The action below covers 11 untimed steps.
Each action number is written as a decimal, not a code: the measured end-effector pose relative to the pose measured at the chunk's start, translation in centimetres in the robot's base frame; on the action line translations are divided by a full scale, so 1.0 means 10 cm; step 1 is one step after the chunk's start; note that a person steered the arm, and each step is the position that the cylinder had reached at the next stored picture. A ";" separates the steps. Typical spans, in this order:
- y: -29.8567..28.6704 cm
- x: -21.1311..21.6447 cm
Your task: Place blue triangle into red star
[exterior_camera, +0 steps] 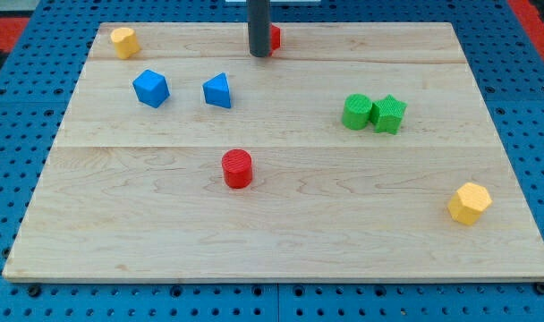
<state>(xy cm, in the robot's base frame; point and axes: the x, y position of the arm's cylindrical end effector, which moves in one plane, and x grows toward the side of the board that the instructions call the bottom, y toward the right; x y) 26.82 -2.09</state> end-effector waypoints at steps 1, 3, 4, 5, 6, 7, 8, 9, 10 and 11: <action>0.06 0.25; -0.38 1.35; -0.91 1.17; -0.86 0.85; -0.46 0.76; 0.21 0.76; 0.32 0.42; -0.05 0.24; -0.54 0.26; -0.18 0.21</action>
